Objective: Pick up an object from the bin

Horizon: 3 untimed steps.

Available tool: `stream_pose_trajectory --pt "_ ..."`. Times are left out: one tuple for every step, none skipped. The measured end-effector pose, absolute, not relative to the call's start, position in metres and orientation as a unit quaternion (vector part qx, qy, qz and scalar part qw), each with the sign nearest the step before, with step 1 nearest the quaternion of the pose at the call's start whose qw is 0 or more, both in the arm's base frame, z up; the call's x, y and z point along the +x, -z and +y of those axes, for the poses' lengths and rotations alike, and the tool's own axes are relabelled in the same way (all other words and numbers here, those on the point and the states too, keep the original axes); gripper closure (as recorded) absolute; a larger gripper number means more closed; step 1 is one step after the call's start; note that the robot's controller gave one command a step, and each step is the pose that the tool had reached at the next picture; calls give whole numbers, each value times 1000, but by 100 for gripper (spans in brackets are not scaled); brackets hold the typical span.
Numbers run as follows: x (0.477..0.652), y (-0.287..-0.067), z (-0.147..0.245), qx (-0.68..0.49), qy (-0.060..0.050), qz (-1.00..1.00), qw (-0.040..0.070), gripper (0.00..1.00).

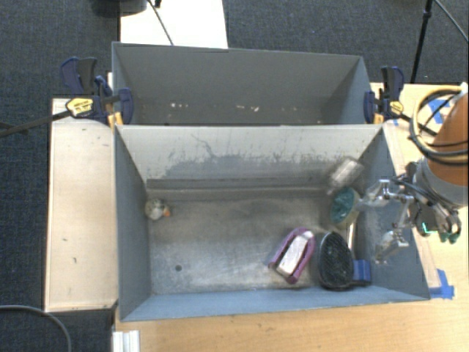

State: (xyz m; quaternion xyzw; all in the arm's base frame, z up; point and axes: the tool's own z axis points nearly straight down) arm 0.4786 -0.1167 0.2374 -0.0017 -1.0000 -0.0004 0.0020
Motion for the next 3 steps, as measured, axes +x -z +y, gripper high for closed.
stream_pose_trajectory --pt "512 -100 -100 -7 0 -1000 -4 0" --pt "509 -99 -99 -4 1 -1000 5 100" --pt "504 -261 -98 38 -1 -999 -5 100"
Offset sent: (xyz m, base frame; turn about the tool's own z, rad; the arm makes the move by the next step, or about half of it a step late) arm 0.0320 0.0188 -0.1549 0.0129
